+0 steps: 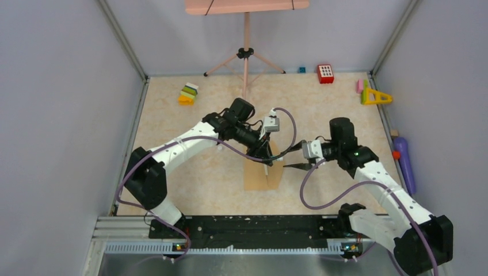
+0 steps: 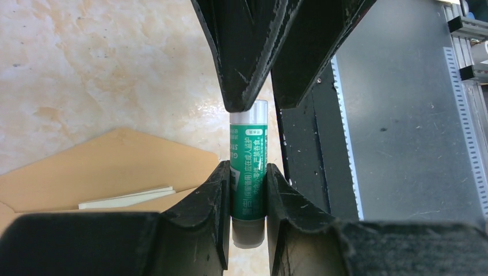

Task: Place the letter into the envelope and seal it
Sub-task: Unscrew the solid glue.

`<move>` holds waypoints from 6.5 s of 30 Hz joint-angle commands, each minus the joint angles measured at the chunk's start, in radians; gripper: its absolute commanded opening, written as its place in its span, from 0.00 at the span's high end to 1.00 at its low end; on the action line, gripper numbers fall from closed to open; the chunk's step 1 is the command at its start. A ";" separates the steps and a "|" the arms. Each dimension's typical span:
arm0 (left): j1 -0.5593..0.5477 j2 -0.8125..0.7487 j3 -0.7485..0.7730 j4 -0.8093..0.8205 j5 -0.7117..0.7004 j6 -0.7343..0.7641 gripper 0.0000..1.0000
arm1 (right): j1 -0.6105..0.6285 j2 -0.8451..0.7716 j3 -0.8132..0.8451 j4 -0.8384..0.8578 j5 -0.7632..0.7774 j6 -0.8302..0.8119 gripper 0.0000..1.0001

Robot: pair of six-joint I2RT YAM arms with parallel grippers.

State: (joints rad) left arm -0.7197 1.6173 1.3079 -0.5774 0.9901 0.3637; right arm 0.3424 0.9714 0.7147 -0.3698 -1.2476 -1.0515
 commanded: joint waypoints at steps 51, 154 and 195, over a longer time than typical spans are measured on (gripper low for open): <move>0.001 -0.090 -0.016 0.078 -0.125 -0.011 1.00 | -0.098 0.001 0.038 0.136 0.051 0.363 0.28; 0.001 0.001 0.007 0.073 0.105 -0.063 1.00 | 0.118 -0.016 -0.071 0.260 0.108 0.255 0.58; 0.032 -0.061 0.025 0.072 -0.009 -0.061 0.06 | 0.142 -0.019 -0.059 0.206 0.148 0.257 1.00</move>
State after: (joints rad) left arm -0.7174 1.6169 1.2869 -0.5304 1.0298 0.3023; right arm 0.4648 0.9695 0.6334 -0.1268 -1.1175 -0.7624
